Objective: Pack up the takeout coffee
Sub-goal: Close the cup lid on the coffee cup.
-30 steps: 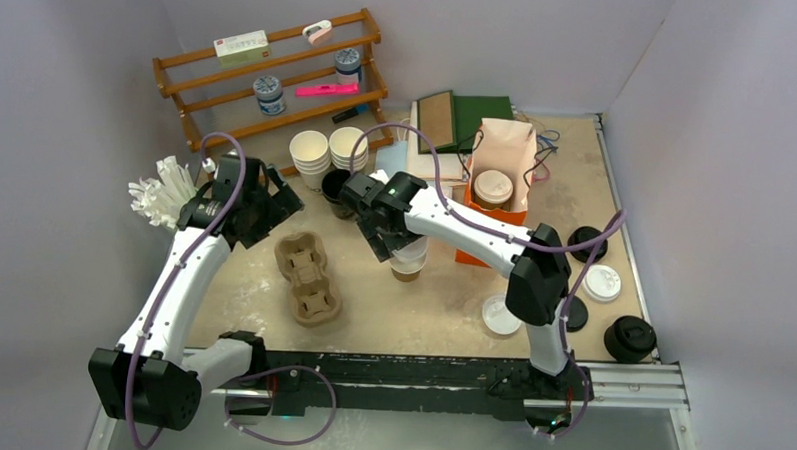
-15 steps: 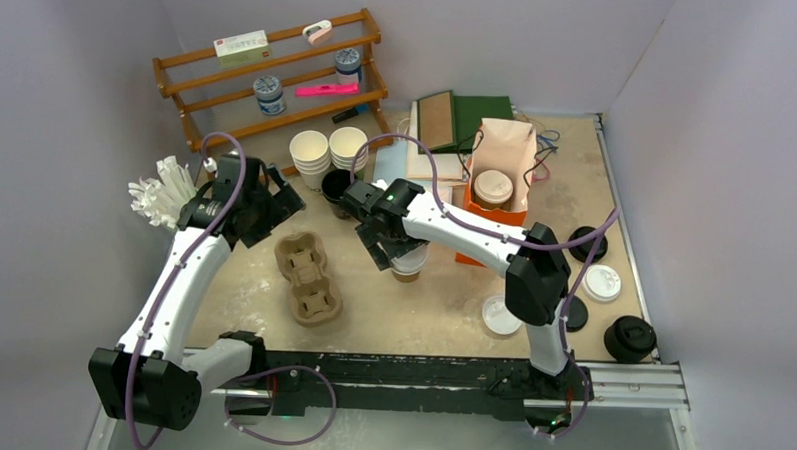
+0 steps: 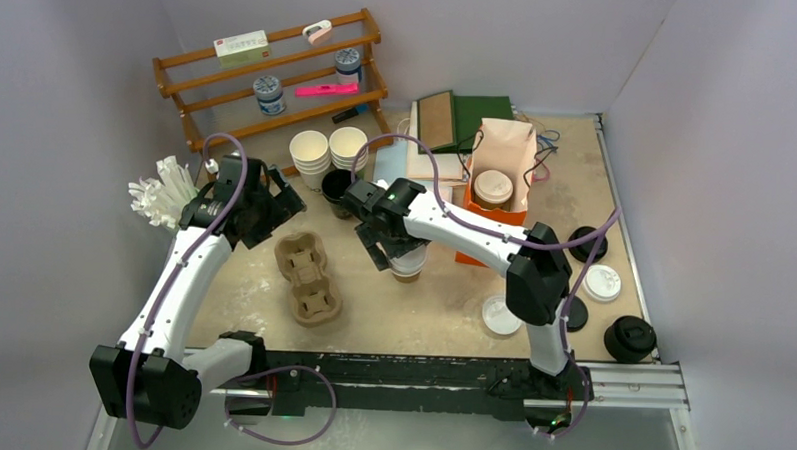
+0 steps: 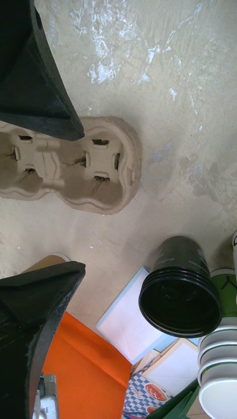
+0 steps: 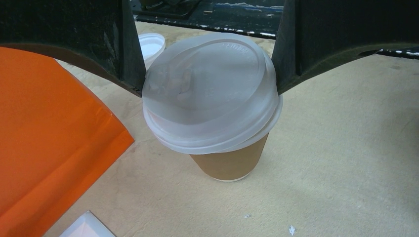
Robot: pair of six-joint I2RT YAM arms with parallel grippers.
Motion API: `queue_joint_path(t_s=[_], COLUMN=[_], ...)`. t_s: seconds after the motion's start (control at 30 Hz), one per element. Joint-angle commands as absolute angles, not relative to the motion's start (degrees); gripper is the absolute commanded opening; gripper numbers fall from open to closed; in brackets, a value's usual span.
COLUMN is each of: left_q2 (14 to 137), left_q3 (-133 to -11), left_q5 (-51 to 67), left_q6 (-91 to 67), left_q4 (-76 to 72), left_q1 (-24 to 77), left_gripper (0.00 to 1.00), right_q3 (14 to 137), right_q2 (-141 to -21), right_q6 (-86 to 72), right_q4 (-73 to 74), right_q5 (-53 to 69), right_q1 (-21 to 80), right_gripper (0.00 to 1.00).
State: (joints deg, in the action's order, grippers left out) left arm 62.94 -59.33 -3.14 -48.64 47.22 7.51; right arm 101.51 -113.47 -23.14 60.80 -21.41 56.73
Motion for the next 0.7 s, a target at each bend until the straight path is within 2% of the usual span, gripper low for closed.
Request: queue_joint_path(t_s=[0.0,0.67], left_q2=[62.9,63.4], left_q3=[-59.1,-59.2], left_q5=[-2.3,-1.7], left_q6=[-47.9,-47.8], left_q4=[45.4,45.1], left_q1=[7.2,7.2], left_gripper=[1.00,1.00], right_q3=[100.6,99.3], right_q2=[-110.0,-107.2], right_q6=[-24.1,-23.7], right_q4=[60.9,59.0], right_q5=[-20.4,-16.8], right_q1=[56.1,54.7], right_gripper=[0.92,0.94])
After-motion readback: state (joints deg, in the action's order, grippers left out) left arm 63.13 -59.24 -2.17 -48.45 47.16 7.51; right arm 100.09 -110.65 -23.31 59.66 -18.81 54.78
